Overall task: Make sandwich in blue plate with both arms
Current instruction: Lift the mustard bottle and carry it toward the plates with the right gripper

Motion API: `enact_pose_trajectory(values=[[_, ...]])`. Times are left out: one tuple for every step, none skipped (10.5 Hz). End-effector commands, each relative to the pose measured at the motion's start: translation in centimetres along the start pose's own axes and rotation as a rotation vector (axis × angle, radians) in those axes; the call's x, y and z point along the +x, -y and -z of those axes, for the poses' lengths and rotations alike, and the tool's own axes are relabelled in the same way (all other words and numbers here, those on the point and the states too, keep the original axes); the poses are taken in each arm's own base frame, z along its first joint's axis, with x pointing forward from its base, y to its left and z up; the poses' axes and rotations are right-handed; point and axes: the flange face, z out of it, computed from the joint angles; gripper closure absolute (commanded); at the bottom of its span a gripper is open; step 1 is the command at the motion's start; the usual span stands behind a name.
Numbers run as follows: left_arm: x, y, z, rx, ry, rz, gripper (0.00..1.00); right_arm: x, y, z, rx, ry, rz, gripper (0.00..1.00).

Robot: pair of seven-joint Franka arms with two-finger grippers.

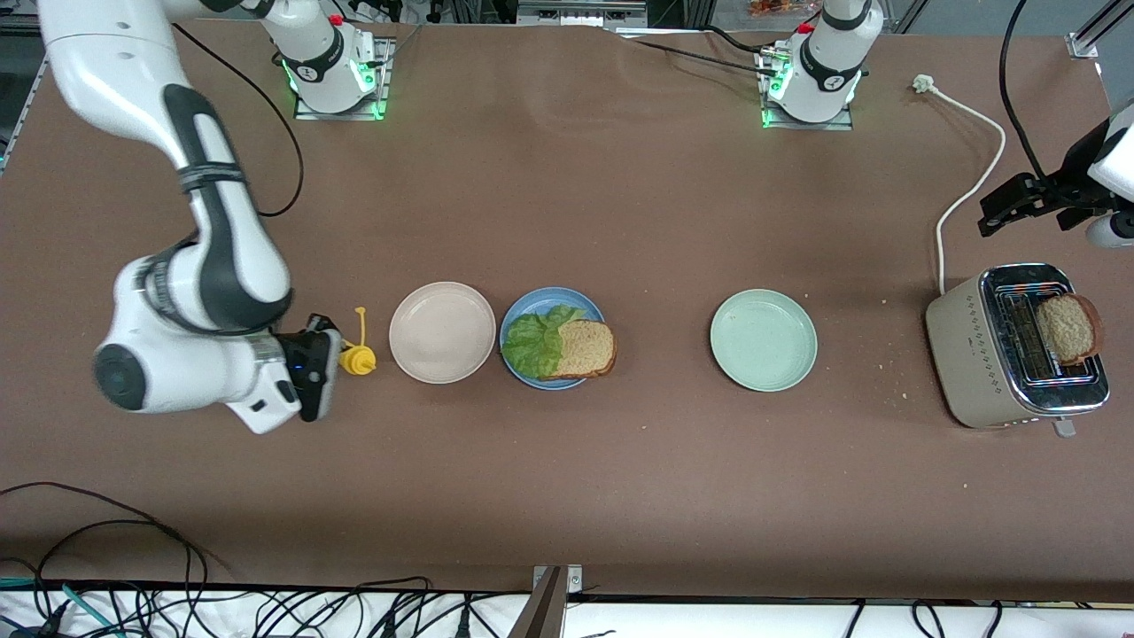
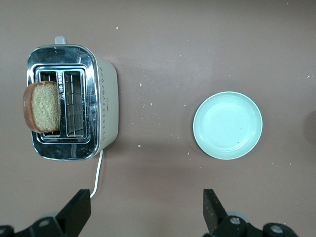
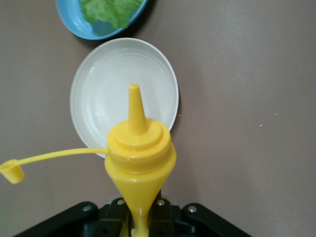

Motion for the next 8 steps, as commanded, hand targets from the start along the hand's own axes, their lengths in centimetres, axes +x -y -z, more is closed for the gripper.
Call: enact_pose_trajectory(values=[[-0.3, 0.0, 0.6, -0.008, 0.003, 0.003, 0.0, 6.2, 2.2, -0.5, -0.155, 0.191, -0.018, 0.87], [-0.3, 0.0, 0.6, -0.008, 0.003, 0.003, 0.0, 8.3, 3.3, -1.0, -0.214, 0.267, 0.02, 0.86], [-0.3, 0.0, 0.6, -0.008, 0.003, 0.003, 0.0, 10.4, 4.6, -1.6, -0.259, 0.338, 0.075, 0.86], [-0.2, 0.0, 0.5, -0.008, 0.004, 0.001, 0.0, 12.7, 6.1, -2.4, -0.311, 0.417, 0.118, 0.87], [-0.3, 0.0, 0.6, -0.008, 0.003, 0.003, 0.0, 14.7, 7.5, -3.1, -0.367, 0.482, 0.134, 0.87], [-0.3, 0.0, 0.6, -0.008, 0.003, 0.003, 0.0, 15.7, 8.5, -3.9, -0.386, 0.523, 0.132, 0.86], [-0.3, 0.0, 0.6, -0.008, 0.003, 0.003, 0.0, 16.1, 9.2, -4.9, -0.365, 0.558, 0.132, 0.86], [-0.3, 0.0, 0.6, -0.008, 0.003, 0.001, 0.0, 16.5, 9.9, -5.8, -0.363, 0.605, 0.147, 0.86]])
